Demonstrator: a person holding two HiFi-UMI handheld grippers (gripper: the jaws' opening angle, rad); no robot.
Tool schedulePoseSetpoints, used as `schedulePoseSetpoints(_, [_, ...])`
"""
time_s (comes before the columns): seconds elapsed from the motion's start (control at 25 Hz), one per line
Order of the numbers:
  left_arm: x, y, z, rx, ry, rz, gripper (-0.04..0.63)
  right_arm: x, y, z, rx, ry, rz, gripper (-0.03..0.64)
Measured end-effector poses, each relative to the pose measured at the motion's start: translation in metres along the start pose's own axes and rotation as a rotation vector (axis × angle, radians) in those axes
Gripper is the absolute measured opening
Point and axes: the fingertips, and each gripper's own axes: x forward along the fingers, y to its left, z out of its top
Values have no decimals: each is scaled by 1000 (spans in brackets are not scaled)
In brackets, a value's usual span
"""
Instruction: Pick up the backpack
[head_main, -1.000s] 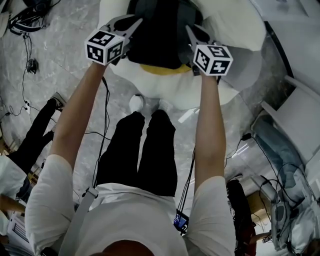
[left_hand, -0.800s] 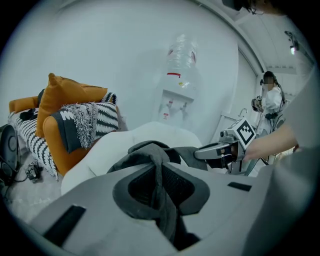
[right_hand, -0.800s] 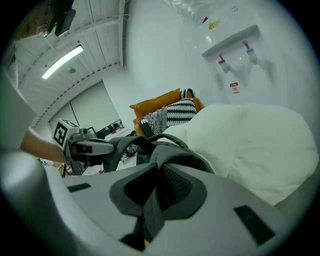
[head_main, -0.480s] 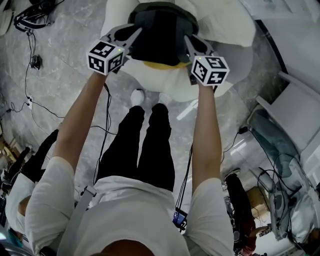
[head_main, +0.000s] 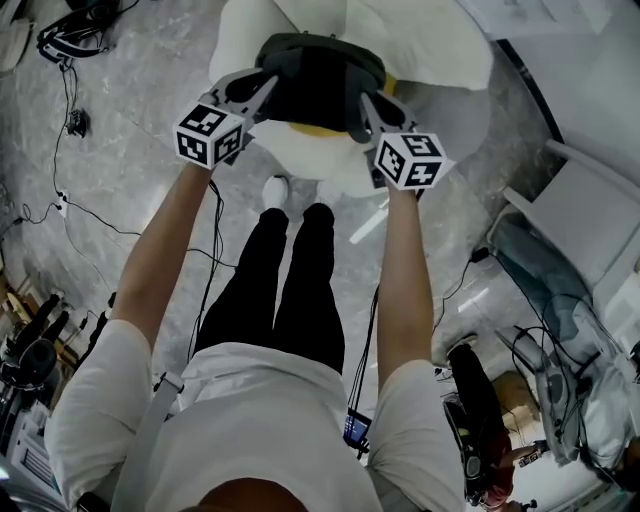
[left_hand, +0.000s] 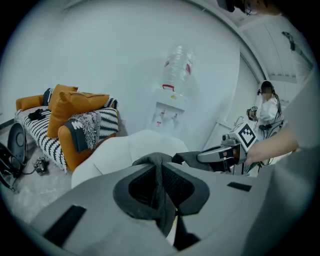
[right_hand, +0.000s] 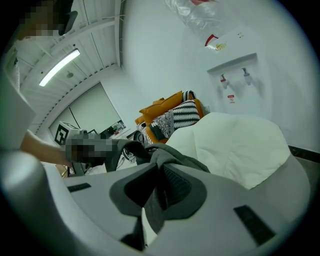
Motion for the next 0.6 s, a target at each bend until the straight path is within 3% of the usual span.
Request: schedulePoseSetpoints(0.6, [-53,-19,-1,-32,26,33,34,-33,40,1,-4,39,-2,41])
